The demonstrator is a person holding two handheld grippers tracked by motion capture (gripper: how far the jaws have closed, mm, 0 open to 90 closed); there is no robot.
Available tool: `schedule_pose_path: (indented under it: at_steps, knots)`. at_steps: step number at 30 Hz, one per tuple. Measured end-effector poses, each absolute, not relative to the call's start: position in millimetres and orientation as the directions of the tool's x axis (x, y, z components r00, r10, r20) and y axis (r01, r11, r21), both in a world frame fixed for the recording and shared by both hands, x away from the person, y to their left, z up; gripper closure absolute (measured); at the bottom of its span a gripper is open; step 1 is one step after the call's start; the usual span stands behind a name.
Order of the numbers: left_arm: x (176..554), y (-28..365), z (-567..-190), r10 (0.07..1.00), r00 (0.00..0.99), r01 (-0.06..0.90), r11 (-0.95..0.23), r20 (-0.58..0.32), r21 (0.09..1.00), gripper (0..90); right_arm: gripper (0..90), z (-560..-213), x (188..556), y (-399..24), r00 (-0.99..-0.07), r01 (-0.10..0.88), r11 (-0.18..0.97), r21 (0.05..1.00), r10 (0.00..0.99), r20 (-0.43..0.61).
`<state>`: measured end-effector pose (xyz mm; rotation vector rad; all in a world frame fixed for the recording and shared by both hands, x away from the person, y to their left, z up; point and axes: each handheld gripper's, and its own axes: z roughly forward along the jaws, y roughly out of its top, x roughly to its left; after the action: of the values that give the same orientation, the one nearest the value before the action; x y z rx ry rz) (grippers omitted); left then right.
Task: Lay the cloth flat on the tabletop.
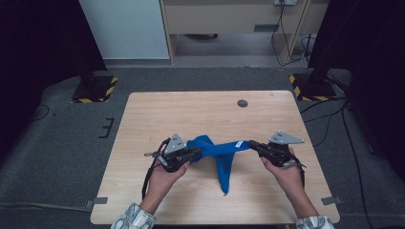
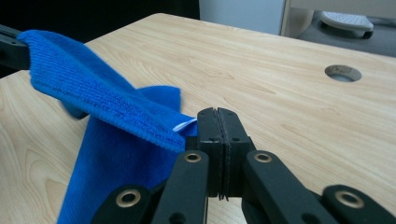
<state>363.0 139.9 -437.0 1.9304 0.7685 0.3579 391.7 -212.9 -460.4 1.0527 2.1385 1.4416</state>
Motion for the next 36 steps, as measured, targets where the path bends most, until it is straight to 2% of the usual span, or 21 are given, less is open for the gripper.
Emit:
schedule_pose_path:
  at_steps: [6, 11, 15, 18, 24, 26, 27, 29, 36]
  knots:
    - [354, 146, -413, 0.632, 0.768, 0.369, -0.3, -0.107, 0.88, 84.7, 89.5, -445, 385, -212, -0.679, 0.356, 0.215, 0.909, 0.728, 0.094]
    - [366, 147, -400, 0.625, 0.773, 0.396, -0.346, -0.106, 0.851, 84.5, 89.5, -437, 382, -205, -0.699, 0.347, 0.251, 0.904, 0.712, 0.071]
    - [392, 145, -419, 0.655, 0.748, 0.458, -0.391, -0.109, 0.798, 84.4, 89.5, -455, 395, -194, -0.696, 0.388, 0.291, 0.875, 0.714, 0.071]
    - [417, 144, -449, 0.675, 0.726, 0.514, -0.406, -0.132, 0.756, 84.3, 89.5, -468, 405, -191, -0.688, 0.415, 0.306, 0.857, 0.722, 0.075]
    - [438, 139, -481, 0.681, 0.716, 0.556, -0.422, -0.154, 0.716, 83.0, 89.4, -488, 421, -191, -0.664, 0.464, 0.333, 0.821, 0.744, 0.073]
    - [442, 137, -489, 0.678, 0.716, 0.561, -0.415, -0.167, 0.716, 76.2, 89.3, -495, 426, -191, -0.656, 0.474, 0.339, 0.813, 0.752, 0.068]
    - [442, 136, -493, 0.678, 0.713, 0.556, -0.394, -0.176, 0.732, 64.6, 89.3, -500, 430, -191, -0.645, 0.485, 0.342, 0.805, 0.761, 0.066]
    - [440, 138, -492, 0.684, 0.709, 0.541, -0.376, -0.168, 0.752, 53.0, 89.3, -504, 433, -191, -0.632, 0.494, 0.336, 0.802, 0.772, 0.066]
    - [428, 142, -483, 0.685, 0.709, 0.511, -0.335, -0.168, 0.792, 45.5, 89.3, -514, 442, -196, -0.592, 0.527, 0.329, 0.783, 0.803, 0.061]
